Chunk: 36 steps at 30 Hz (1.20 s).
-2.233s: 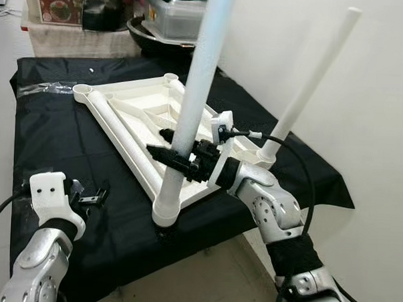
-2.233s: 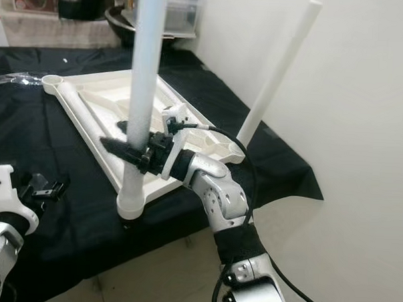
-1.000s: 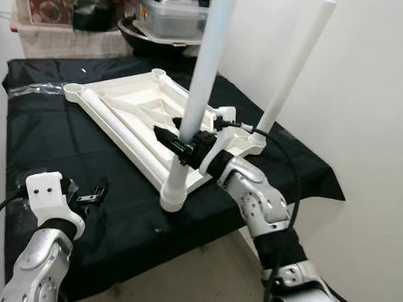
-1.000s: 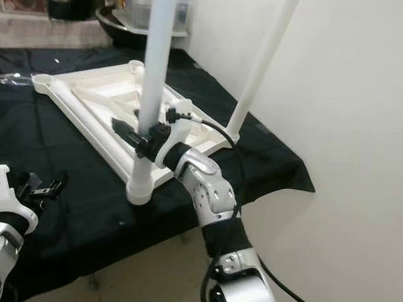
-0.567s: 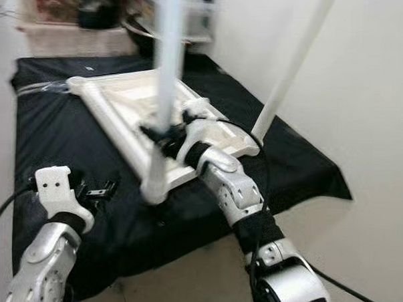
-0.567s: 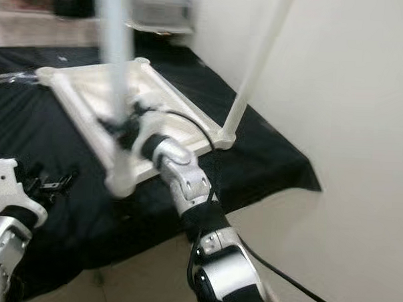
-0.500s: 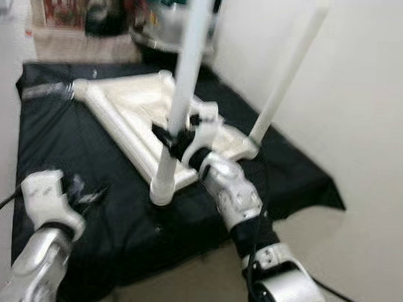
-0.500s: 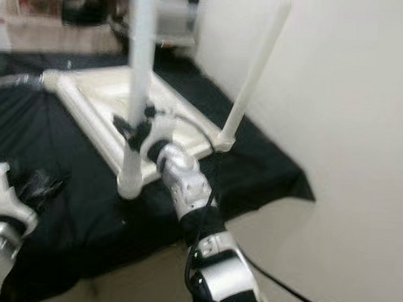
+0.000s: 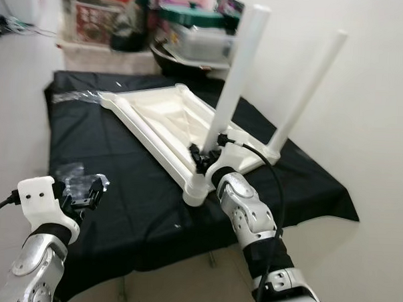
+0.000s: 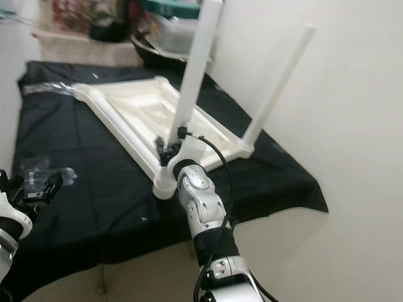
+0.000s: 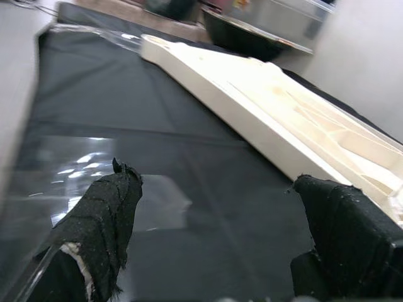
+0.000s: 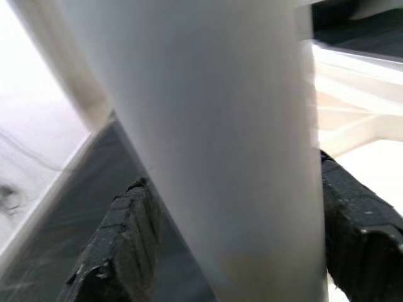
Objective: Building children table
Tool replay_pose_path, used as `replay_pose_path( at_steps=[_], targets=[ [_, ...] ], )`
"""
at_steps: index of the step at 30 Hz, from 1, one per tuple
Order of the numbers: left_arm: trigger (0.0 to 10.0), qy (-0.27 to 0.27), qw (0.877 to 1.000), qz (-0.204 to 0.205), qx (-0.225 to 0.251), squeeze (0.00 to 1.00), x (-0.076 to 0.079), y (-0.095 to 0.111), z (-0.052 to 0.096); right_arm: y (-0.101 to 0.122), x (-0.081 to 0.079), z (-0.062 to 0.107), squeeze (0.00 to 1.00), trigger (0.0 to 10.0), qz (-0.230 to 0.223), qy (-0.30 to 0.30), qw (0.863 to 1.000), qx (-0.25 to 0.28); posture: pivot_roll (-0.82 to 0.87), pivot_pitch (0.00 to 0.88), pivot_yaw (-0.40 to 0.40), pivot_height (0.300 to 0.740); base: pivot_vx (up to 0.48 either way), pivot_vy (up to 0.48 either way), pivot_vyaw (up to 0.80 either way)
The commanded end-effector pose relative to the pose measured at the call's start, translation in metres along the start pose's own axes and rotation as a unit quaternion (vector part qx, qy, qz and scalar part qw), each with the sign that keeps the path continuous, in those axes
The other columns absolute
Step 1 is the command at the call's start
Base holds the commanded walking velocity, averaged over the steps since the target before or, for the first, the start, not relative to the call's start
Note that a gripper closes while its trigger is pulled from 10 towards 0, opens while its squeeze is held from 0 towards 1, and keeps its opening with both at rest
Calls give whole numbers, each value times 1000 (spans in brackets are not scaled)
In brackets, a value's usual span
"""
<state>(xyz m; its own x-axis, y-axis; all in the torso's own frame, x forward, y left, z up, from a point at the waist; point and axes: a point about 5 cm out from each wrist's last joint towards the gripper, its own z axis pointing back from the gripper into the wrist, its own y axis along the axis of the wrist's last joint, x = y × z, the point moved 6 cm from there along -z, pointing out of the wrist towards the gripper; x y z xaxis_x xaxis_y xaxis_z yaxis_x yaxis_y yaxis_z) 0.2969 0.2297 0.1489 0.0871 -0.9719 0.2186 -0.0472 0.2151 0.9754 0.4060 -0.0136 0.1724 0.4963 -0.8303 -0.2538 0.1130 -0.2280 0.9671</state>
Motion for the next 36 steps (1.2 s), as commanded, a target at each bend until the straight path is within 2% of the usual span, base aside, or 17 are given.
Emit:
replay_pose_path(
  at_steps=[1, 8, 12, 19, 20, 21, 22, 23, 24, 25, 26, 27, 31, 32, 33, 34, 36],
  targets=[
    [10000, -10, 1000, 6, -1, 0, 6, -2, -3, 21, -32, -6, 0, 10000, -16, 98, 995, 30, 218, 0, -184, 740, 0, 0, 0],
    [10000, -10, 1000, 8, 0, 0, 5, -2, -2, 44, -88, 26, 0, 10000, 5, 373, 927, 44, 221, 0, -185, 740, 0, 0, 0],
    [10000, -11, 1000, 9, 0, 0, 5, -3, -1, 34, -104, 40, 0, 10000, 28, 434, 900, 28, 238, 0, -192, 740, 0, 0, 0],
    [10000, -11, 1000, 10, 0, 0, 5, -3, 0, 22, -118, 48, 0, 9137, 35, 459, 887, 17, 243, 0, -194, 740, 0, 0, 0],
    [10000, -11, 1000, 11, 0, 0, 5, -3, 1, 20, -121, 47, 0, 4000, 34, 454, 890, 23, 244, 0, -194, 740, 0, 0, 0],
    [10000, -11, 1000, 11, 0, 0, 5, -3, 1, 20, -121, 47, 0, 4000, 34, 454, 890, 23, 244, 0, -194, 740, 0, 0, 0],
    [10000, -11, 1000, 11, 0, 0, 5, -2, 1, 14, -104, 23, 0, 0, 53, 354, 934, 22, 238, 0, -192, 740, 0, 0, 0],
    [10000, -12, 1000, 12, 1, 0, 5, -2, 1, 8, -68, -2, 0, 0, 54, 198, 979, 4, 232, 0, -191, 740, 0, 0, 0],
    [10000, -12, 1000, 12, 1, 0, 5, -2, 1, 8, -68, -2, 0, 0, 54, 198, 979, 4, 232, 0, -191, 740, 0, 0, 0],
    [10000, -12, 1000, 12, 1, 0, 5, -2, 1, 0, -29, -13, 0, 0, 56, 59, 996, -20, 232, 0, -191, 740, 0, 0, 0],
    [10000, -12, 1000, 12, 1, 0, 5, -2, 1, 0, -29, -13, 0, 0, 56, 59, 996, -20, 232, 0, -191, 740, 0, 0, 0],
    [10000, -13, 1000, 13, 2, 0, 5, -1, 1, -10, 18, -9, 0, 0, 63, -90, 993, -48, 226, 0, -189, 740, 0, 0, 0],
    [10000, -13, 1000, 13, 2, 0, 6, -1, 1, -15, 59, 17, 0, 0, 99, -213, 971, -50, 237, 0, -190, 740, 0, 0, 0],
    [10000, -13, 1000, 13, 2, 0, 5, -1, 1, -15, 58, 21, 0, 1922, 107, -214, 970, -47, 231, 0, -186, 740, 0, 0, 0],
    [10000, -13, 1000, 13, 2, 0, 5, -1, 1, -15, 58, 21, 0, 1922, 107, -214, 970, -47, 231, 0, -186, 740, 0, 0, 0],
    [10000, -13, 1000, 13, 2, 0, 5, -1, 1, -10, 39, 17, 0, 10000, 113, -163, 980, -32, 221, 0, -180, 740, 0, 0, 0],
    [10000, -14, 1000, 13, 2, 0, 4, -1, 1, 1, 17, 13, 0, 10000, 90, -100, 991, -2, 221, 0, -179, 740, 0, 0, 0]
  ],
)
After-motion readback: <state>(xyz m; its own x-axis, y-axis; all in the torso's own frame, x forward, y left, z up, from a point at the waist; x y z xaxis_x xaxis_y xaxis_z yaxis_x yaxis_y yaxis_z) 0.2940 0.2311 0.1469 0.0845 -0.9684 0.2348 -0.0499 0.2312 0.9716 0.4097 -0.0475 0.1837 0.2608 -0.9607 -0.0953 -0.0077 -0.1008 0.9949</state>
